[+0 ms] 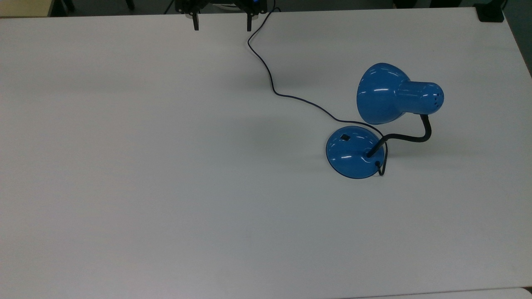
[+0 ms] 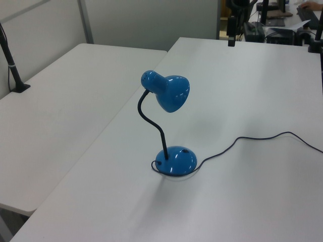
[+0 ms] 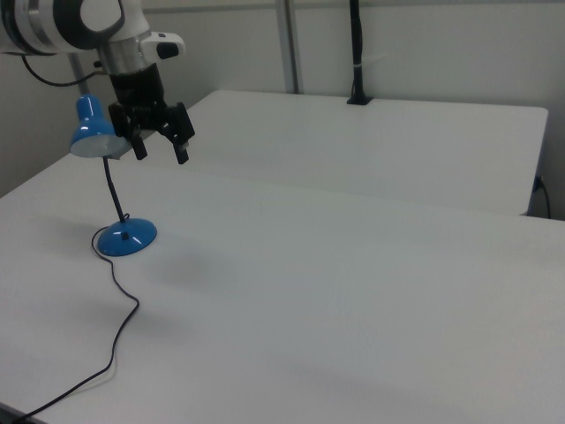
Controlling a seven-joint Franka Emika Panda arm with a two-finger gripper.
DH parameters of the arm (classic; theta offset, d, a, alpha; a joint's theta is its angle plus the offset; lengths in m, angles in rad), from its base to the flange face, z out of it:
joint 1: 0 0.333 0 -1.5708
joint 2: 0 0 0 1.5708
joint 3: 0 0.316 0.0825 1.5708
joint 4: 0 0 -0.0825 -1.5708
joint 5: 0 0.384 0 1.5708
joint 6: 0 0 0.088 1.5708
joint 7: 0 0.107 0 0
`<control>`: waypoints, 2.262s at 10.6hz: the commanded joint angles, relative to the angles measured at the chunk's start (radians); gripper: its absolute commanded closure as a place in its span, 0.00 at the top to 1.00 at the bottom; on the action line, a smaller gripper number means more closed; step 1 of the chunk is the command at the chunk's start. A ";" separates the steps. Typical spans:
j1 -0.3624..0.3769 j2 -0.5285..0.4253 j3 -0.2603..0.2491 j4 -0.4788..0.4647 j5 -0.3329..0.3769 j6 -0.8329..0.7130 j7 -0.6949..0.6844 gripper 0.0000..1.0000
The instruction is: Turn on the lamp
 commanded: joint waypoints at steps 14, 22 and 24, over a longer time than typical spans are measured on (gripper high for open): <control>0.009 0.000 -0.006 -0.007 -0.001 0.004 -0.041 0.03; 0.063 -0.009 0.006 -0.169 0.002 0.191 -0.177 0.00; 0.115 0.001 0.006 -0.245 0.002 0.305 -0.198 0.00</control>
